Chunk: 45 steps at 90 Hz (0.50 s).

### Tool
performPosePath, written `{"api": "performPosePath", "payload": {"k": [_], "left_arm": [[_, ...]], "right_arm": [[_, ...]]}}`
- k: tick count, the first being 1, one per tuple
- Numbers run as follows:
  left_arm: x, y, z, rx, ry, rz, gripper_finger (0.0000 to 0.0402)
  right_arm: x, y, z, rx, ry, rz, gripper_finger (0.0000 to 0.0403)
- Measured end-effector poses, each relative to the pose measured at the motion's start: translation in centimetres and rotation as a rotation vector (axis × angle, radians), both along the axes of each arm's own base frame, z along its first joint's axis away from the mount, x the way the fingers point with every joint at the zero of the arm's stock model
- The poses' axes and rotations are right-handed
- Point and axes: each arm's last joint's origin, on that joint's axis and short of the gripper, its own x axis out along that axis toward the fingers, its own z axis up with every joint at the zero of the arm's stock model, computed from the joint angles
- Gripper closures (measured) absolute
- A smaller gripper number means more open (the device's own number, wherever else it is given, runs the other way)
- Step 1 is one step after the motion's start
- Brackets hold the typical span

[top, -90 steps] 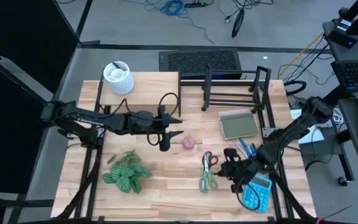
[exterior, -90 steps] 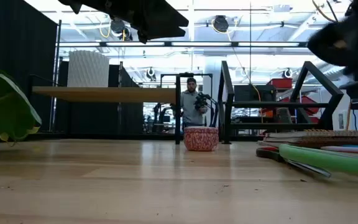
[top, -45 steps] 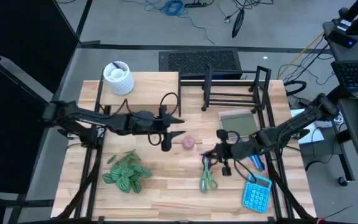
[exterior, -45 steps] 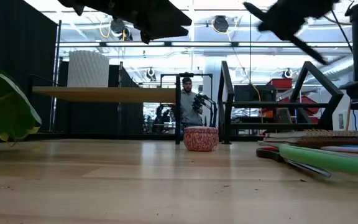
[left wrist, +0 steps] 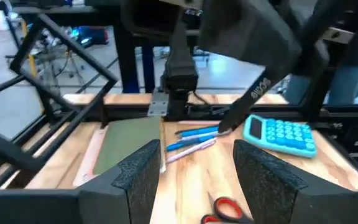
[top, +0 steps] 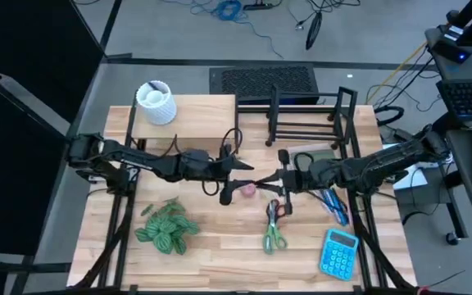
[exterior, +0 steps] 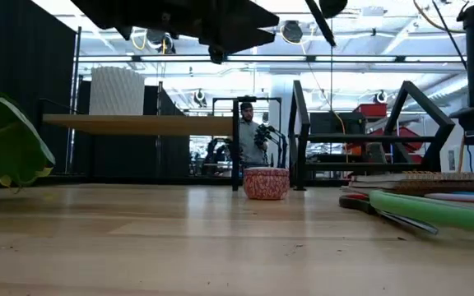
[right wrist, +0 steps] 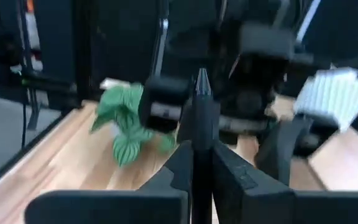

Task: Stock shelves
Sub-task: Put the black pen into the white pen holder

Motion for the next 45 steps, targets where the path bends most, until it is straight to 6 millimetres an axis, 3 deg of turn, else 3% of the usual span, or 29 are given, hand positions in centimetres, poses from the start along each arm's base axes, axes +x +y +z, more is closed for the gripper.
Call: {"api": "performPosePath", "payload": {"k": [28, 45], "left_arm": [[0.1, -0.4, 1.3, -0.002, -0.131, -0.046, 0.0212], [2.1, -0.5, 1.0, -0.003, -0.161, -0.051, 0.0212]], "right_arm": [[0.2, -0.8, 0.2, -0.014, -0.025, -0.027, 0.0387], [0.8, -0.6, 0.1, -0.028, -0.060, -0.025, 0.0387]]}}
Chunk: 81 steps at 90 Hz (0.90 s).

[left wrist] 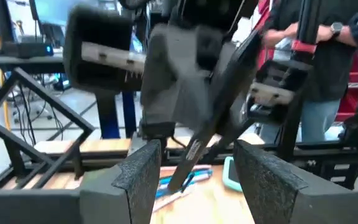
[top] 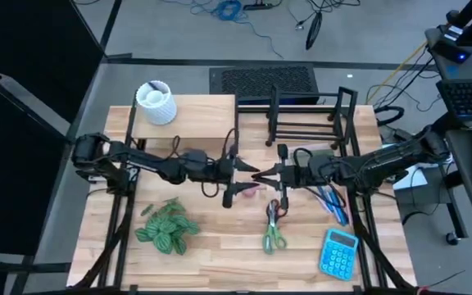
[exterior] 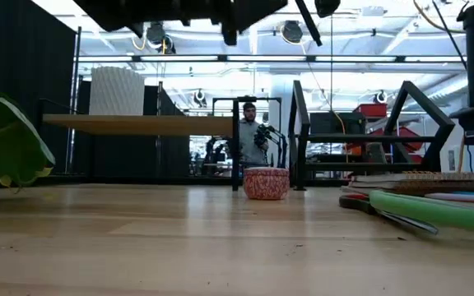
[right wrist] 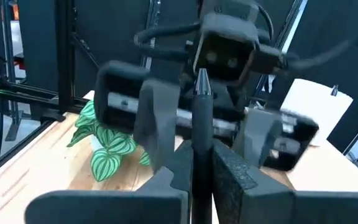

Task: Stock shelves
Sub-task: Put the black pen into the white pen holder

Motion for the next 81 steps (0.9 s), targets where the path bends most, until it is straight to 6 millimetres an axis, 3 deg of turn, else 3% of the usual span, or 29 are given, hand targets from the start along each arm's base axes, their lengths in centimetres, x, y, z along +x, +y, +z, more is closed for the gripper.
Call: {"api": "performPosePath", "payload": {"k": [25, 58, 81], "left_arm": [[1.04, -0.15, 0.14, 0.016, 0.000, -0.023, 0.0232], [1.08, 0.19, 0.08, 0.071, 0.002, -0.007, 0.0384], [1.10, 0.19, -0.07, 0.052, 0.023, 0.007, 0.0390]], "right_arm": [[0.09, 0.12, -0.09, 0.002, -0.001, 0.004, 0.0387], [0.13, -0.01, -0.16, 0.018, 0.004, -0.016, 0.0387], [0.13, 0.00, -0.23, 0.031, 0.011, -0.018, 0.0342]]}}
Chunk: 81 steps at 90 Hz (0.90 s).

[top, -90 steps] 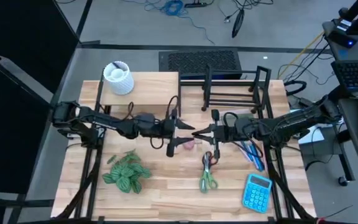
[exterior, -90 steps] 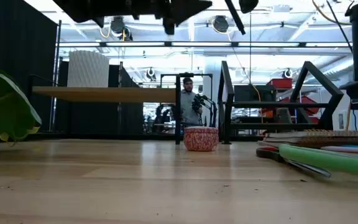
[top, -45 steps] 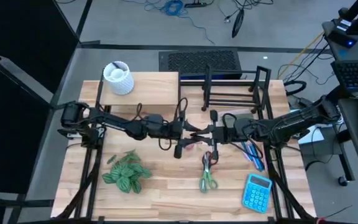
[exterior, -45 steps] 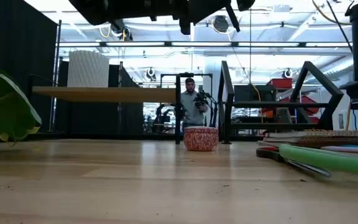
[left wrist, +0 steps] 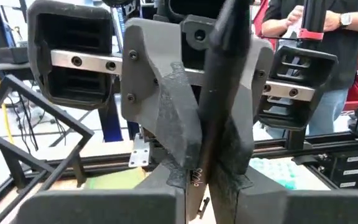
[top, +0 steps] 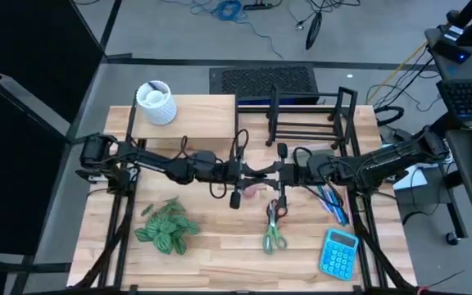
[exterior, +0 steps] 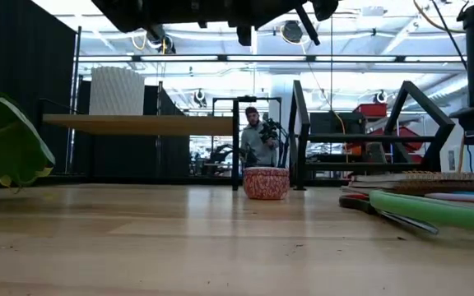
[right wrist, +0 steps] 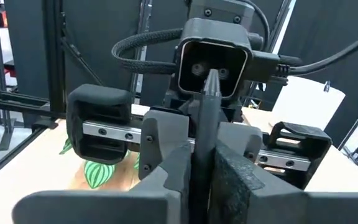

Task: Stock shelves
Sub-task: Put the black pen into the white pen holder

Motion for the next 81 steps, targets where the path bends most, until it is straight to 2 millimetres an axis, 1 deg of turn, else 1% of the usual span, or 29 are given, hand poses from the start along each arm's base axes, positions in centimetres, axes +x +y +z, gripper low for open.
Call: {"api": "performPosePath", "payload": {"k": [17, 32, 44, 54, 64, 81], "left_arm": [[0.0, 0.2, -0.1, 0.000, 0.016, 0.023, 0.0391], [0.0, 0.5, -0.5, 0.017, 0.048, 0.046, 0.0391], [0.0, 0.8, -0.8, 0.023, 0.095, 0.070, 0.0391], [0.0, 1.1, -0.8, 0.024, 0.101, 0.101, 0.0391], [0.0, 1.4, -0.8, 0.024, 0.103, 0.111, 0.0391], [-0.1, 1.8, -0.7, 0.023, 0.106, 0.127, 0.0391]], "right_arm": [[0.0, -0.1, 0.0, 0.046, -0.001, -0.038, 0.0310], [-0.4, -0.1, 0.3, 0.049, -0.001, -0.035, 0.0262], [-1.9, -0.2, 1.4, 0.072, -0.001, -0.034, 0.0228], [-3.4, -0.5, 2.1, 0.072, 0.013, -0.038, 0.0211], [-4.9, -0.9, 3.1, 0.100, 0.004, -0.040, 0.0206], [-7.0, -1.3, 3.9, 0.123, 0.009, -0.042, 0.0211]]}}
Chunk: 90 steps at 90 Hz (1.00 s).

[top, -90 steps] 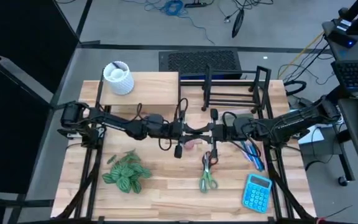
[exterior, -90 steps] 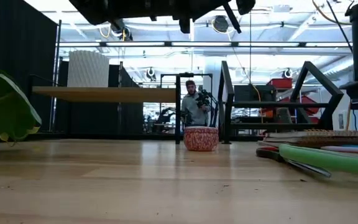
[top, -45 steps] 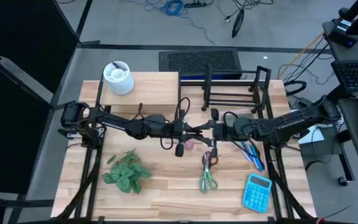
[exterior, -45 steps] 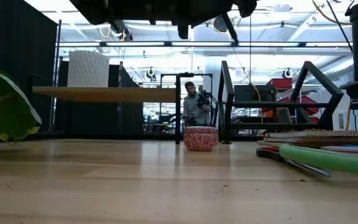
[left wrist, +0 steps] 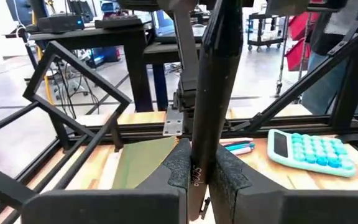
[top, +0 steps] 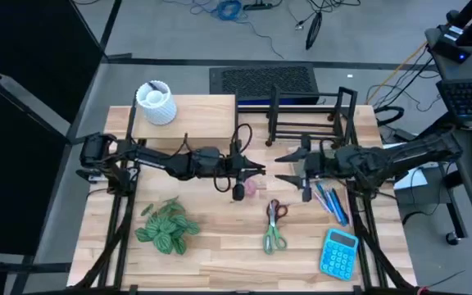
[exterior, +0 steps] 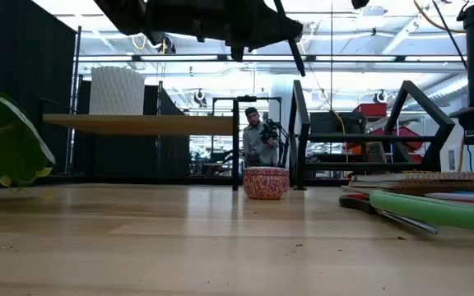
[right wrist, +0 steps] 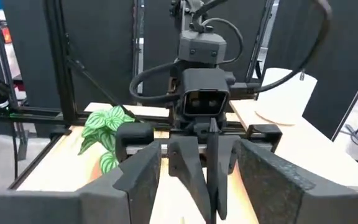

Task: Stock shelves
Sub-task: Put the black pen into the white pen holder

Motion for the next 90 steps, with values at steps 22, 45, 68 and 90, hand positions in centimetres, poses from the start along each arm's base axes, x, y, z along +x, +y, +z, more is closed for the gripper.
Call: {"api": "performPosePath", "payload": {"k": [22, 45, 68, 90], "left_arm": [[-1.8, 0.3, 2.7, 0.030, -0.006, 0.104, 0.0391], [-5.2, 1.1, 6.5, 0.070, -0.011, 0.299, 0.0391], [-8.3, 1.9, 9.8, 0.162, -0.067, 0.510, 0.0391], [-10.6, 3.9, 11.7, 0.196, -0.102, 0.702, 0.0391]], "right_arm": [[-1.4, -0.3, -0.5, 0.133, 0.085, -0.016, 0.0213], [-1.5, -0.3, -1.9, 0.189, 0.229, -0.045, 0.0213], [-1.0, -0.2, -2.6, 0.186, 0.276, -0.054, 0.0213], [0.8, 0.2, -4.3, 0.168, 0.365, -0.067, 0.0213]]}}
